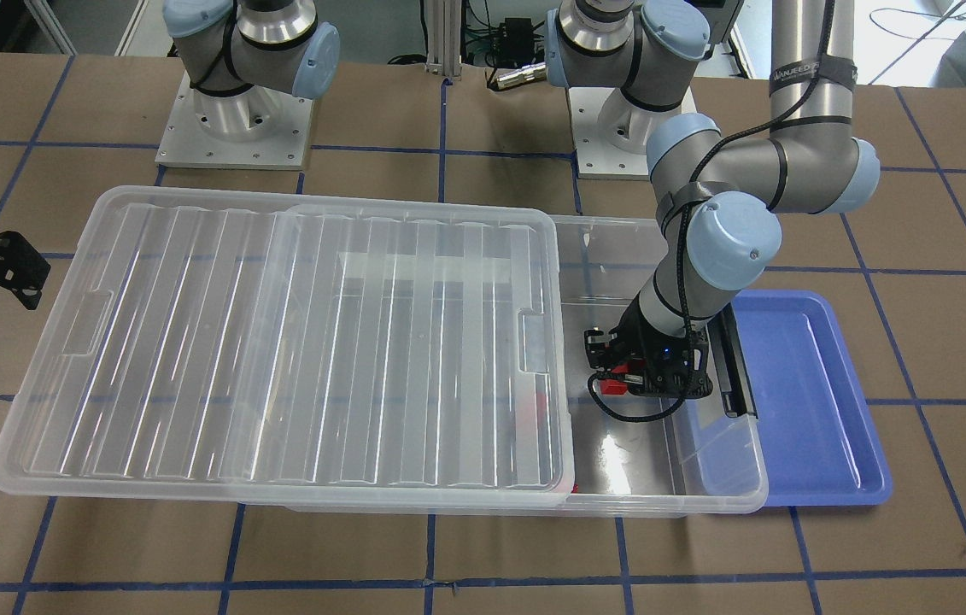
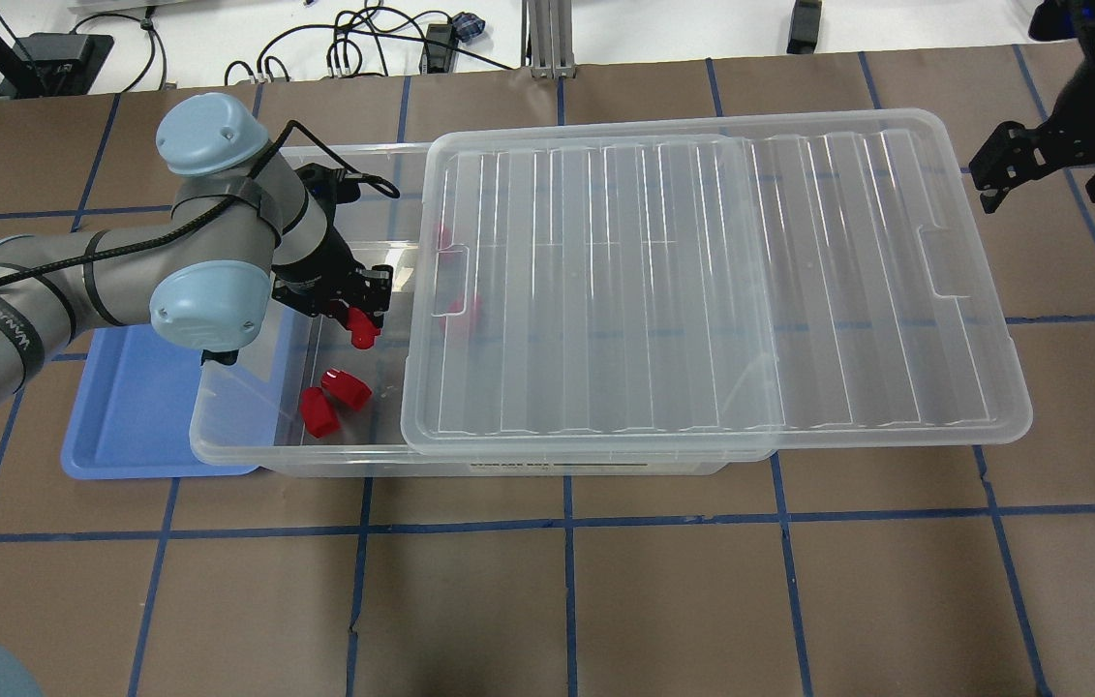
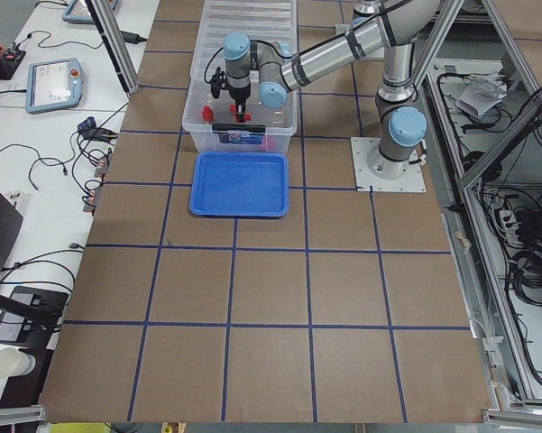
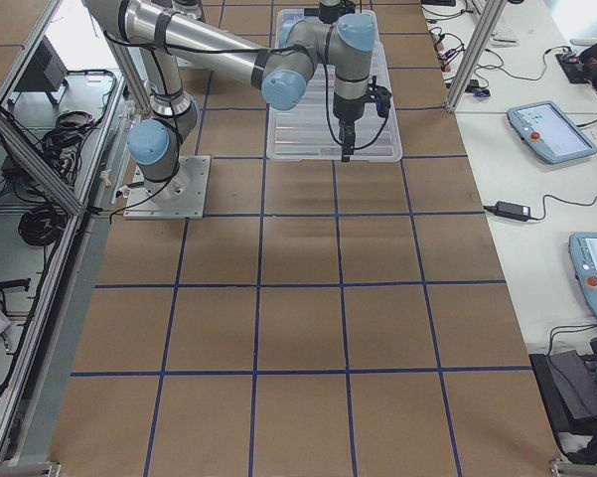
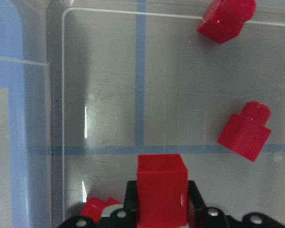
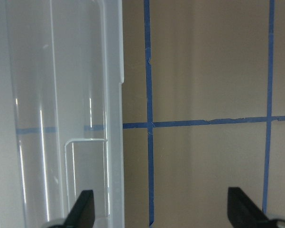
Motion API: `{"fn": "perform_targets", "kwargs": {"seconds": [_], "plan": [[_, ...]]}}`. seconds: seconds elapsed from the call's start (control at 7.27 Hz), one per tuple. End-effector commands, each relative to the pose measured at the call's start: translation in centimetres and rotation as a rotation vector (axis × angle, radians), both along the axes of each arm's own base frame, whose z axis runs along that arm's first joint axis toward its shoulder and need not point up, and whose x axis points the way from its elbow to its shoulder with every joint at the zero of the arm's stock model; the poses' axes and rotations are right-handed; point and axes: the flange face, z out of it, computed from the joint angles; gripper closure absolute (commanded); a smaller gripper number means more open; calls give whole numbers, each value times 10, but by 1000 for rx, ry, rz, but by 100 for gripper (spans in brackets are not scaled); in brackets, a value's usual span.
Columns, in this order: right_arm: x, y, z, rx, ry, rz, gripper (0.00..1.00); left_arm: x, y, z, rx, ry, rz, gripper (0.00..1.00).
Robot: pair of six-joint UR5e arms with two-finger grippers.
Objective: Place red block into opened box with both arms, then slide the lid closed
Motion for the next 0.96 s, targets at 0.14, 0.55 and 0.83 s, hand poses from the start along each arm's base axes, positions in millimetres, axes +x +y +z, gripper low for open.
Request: {"fn": "perform_targets", "kwargs": {"seconds": [0.14, 0.55, 0.83], "plan": [[0, -3, -6, 6, -2, 8, 0, 5, 4, -24, 50, -27, -5, 87], [-5, -2, -8, 14, 2, 11, 0, 12, 3, -25, 52, -72, -2, 14], [-7, -4, -8, 0, 16, 12, 0, 13, -18, 8, -11, -85, 11, 0]]}}
